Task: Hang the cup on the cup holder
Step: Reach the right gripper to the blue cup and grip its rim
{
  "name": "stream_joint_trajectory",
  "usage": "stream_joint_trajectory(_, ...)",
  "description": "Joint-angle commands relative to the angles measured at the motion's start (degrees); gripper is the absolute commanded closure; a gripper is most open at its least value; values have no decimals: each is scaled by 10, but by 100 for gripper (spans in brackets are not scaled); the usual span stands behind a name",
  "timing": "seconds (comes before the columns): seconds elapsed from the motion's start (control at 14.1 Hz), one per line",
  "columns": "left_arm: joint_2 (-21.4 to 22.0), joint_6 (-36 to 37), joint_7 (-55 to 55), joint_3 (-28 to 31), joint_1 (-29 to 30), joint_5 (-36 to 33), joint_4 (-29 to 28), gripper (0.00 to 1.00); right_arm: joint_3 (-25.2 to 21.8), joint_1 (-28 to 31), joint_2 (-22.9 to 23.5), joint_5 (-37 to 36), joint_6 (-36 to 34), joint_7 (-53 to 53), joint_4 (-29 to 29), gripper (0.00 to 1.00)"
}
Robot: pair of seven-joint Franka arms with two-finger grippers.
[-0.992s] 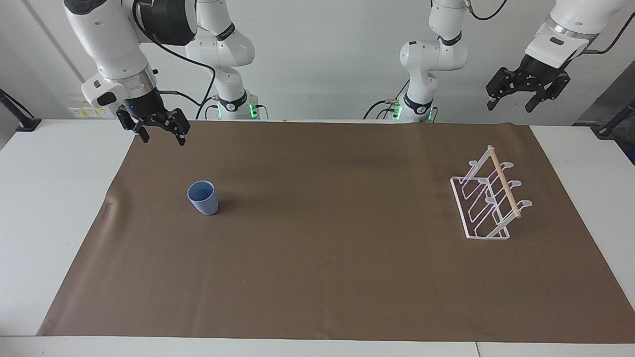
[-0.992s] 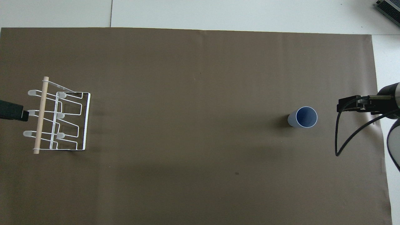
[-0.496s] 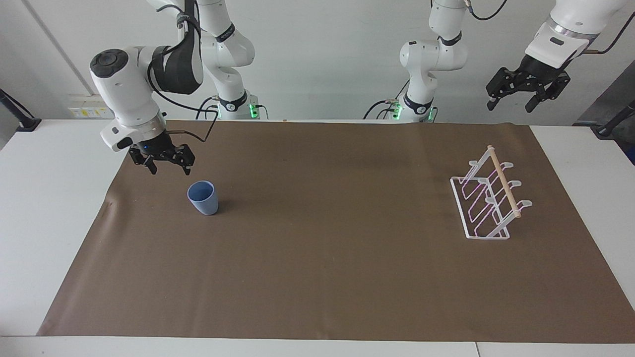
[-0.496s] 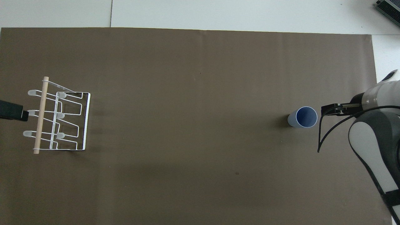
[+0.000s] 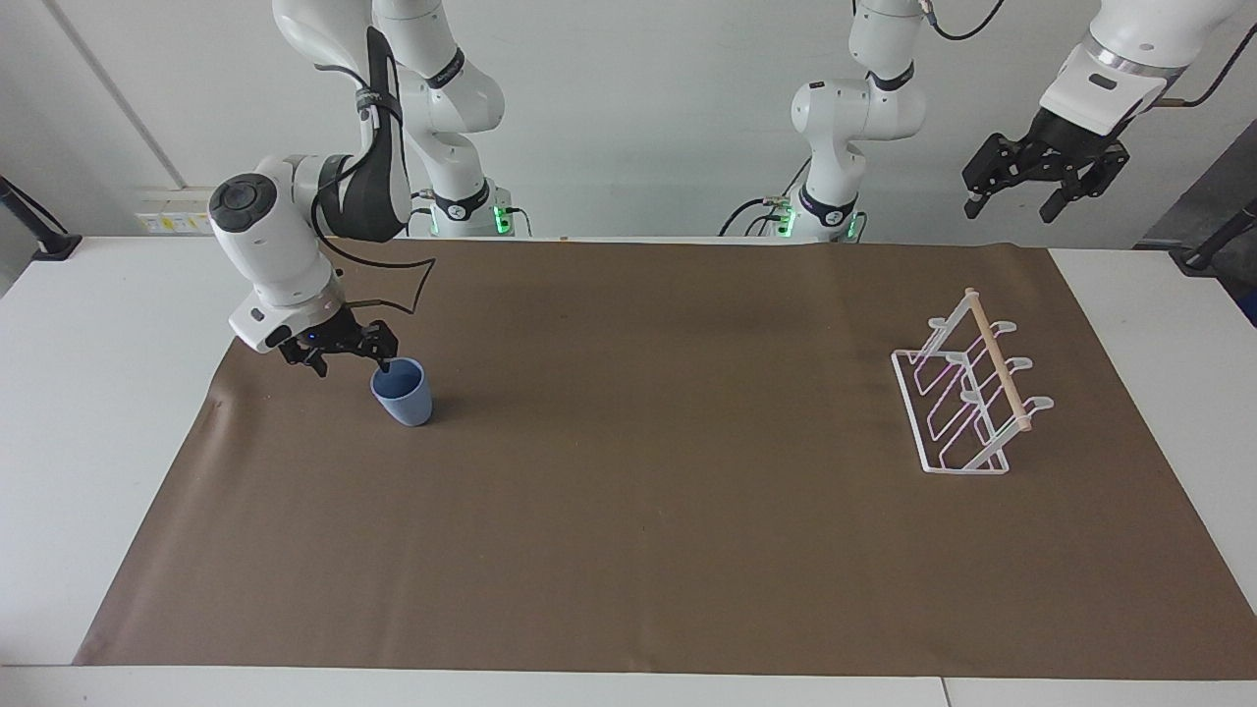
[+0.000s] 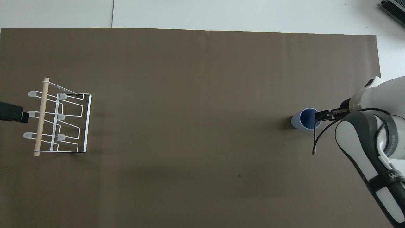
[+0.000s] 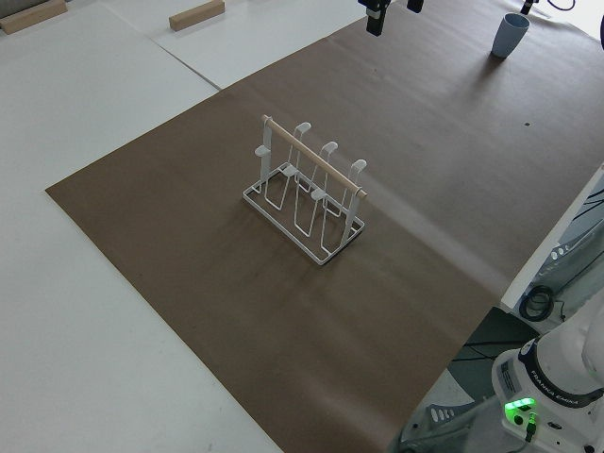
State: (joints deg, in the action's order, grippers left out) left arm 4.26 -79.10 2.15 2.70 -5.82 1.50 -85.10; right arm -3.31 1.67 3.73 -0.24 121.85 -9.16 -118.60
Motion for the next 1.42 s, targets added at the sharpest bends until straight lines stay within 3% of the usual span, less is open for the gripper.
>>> stream_joint_trajectory(0.0,12,3,-4,-2,1,-9,-11,0,2,-1,-10,32,24,-2,-18,0)
stream_joint_trajectory(0.28,12,4,-4,-1,1,-9,-11,0,2,-2,-2,36,97,-7,-58,0)
stream_joint_trajectory(0.5,12,3,-4,-2,1,-9,-11,0,2,-1,4,36,113,-28,-69,0)
stream_joint_trajectory(0.78,12,3,-4,-2,1,-9,-11,0,5,-2,7,35,92,-29,-52,42)
stream_joint_trajectory(0.92,12,3,-4,-2,1,-9,-11,0,7,-2,7,36,72,-29,-36,45)
stream_joint_trajectory(0.99,12,3,-4,-1,1,-9,-11,0,7,-2,9,36,69,-30,-32,55)
stream_joint_trajectory(1.06,12,3,-4,-2,1,-9,-10,0,8,-2,9,36,70,-30,-33,73)
stream_joint_trajectory(1.13,12,3,-4,-2,1,-8,-11,0,8,-3,9,36,69,-25,-33,100)
stream_joint_trajectory(1.35,12,4,-4,-2,1,-9,-11,0,8,-3,9,36,70,-13,-34,100)
